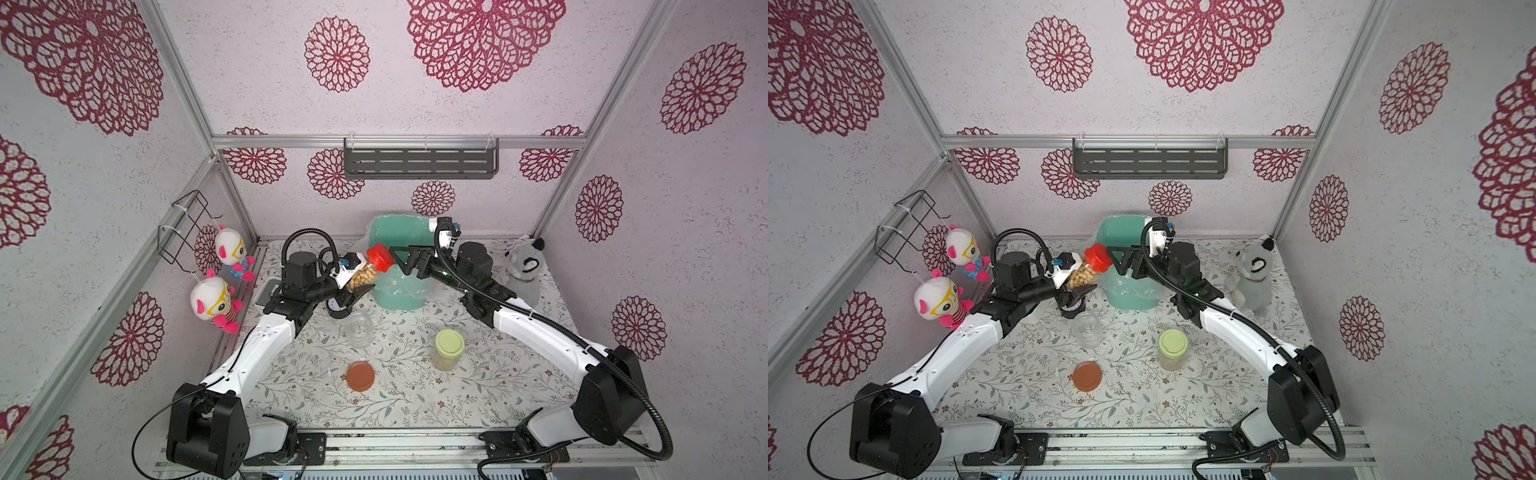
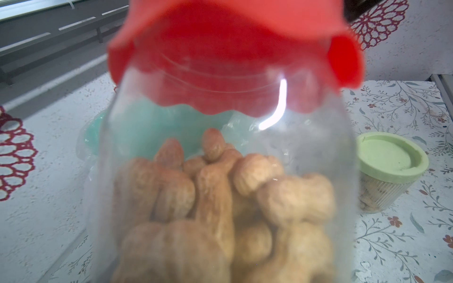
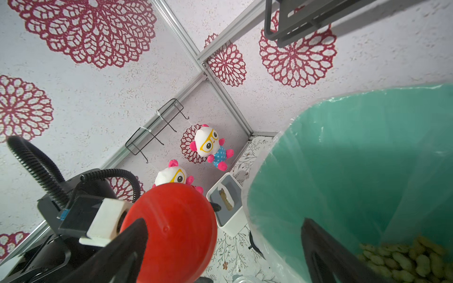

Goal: Empty moldy peanuts from jars
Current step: Unscrew the lid from the jar.

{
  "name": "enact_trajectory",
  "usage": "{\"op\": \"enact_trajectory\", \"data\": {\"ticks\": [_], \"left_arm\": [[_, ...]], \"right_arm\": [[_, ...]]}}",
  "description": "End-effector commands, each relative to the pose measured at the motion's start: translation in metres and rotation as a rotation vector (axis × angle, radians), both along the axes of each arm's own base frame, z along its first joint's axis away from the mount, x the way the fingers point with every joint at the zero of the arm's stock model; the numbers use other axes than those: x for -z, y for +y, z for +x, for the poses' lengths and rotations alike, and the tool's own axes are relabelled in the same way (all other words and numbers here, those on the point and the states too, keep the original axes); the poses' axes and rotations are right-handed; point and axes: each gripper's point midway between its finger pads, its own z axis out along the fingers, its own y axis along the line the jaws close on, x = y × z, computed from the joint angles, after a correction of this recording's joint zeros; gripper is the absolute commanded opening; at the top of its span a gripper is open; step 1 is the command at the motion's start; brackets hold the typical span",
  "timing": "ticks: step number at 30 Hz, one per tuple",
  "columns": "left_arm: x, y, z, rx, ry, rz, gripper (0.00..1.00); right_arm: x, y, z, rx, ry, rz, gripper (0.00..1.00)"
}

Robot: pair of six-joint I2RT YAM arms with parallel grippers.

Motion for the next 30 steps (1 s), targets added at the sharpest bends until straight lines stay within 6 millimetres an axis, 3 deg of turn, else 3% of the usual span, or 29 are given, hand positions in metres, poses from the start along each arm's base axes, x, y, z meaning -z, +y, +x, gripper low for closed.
{"op": "enact_trajectory", "data": {"ticks": [1, 10, 18, 22, 30], "left_arm": [[-0.019, 0.001, -0.001, -0.004, -0.069, -0.016, 0.00], [-0.017, 0.003, -0.001, -0.012, -0.066, -0.004, 0.00], [-0.017, 0.004, -0.001, -0.017, -0.067, 0.000, 0.00], [-0.016, 0.004, 0.000, -0.017, -0.064, 0.003, 0.00], [-0.016, 0.004, -0.002, -0.010, -0.065, 0.004, 0.00]], "right_arm": [[-0.030, 0.012, -0.008, -0.042, -0.046, 0.047, 0.99], [-0.027, 0.033, -0.016, -0.103, -0.049, 0.015, 0.98], [-0.023, 0.045, -0.017, -0.153, -0.036, -0.012, 0.88], [-0.023, 0.047, -0.020, -0.177, -0.040, -0.011, 0.79], [-0.024, 0.049, -0.034, -0.256, -0.122, -0.058, 0.43]]}}
